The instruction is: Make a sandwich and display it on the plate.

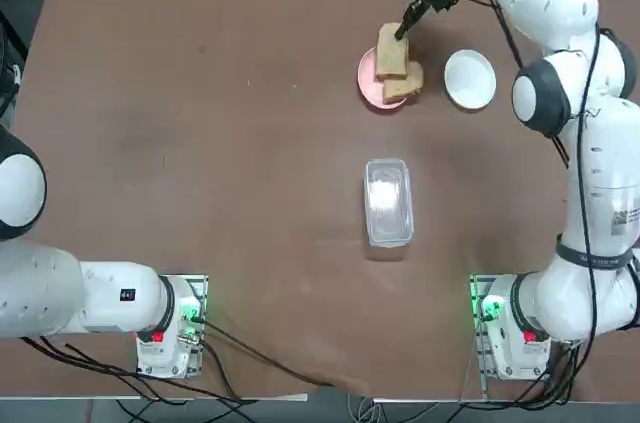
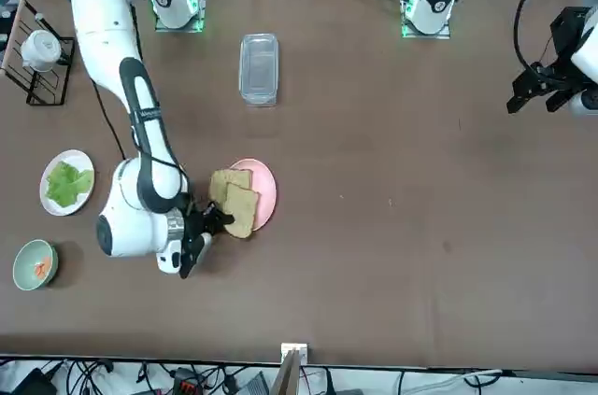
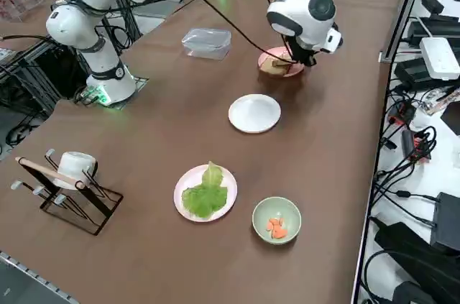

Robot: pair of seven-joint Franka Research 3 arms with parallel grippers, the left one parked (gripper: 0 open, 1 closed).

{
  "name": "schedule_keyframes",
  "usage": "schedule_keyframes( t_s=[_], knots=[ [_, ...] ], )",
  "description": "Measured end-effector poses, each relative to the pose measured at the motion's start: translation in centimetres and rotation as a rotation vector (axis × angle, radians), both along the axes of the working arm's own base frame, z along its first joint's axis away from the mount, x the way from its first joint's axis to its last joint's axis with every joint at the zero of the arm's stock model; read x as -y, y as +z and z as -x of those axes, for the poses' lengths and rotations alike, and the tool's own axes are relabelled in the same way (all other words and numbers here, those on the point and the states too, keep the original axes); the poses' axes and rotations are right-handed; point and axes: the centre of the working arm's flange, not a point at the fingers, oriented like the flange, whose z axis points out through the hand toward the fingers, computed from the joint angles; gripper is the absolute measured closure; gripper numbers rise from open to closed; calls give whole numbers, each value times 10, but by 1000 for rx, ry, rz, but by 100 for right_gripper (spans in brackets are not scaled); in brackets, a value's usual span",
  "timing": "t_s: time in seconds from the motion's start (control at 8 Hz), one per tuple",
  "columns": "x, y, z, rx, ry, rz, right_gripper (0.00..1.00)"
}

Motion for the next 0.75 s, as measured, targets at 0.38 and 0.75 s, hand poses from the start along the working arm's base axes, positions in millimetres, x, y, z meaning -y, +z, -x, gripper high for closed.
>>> schedule_keyframes(
  t_s=[0.38,0.75],
  knots=[
    [17,59,4,-47,-5,-19,92],
    [136,94,-1,-140,-172,-10,92]
  ],
)
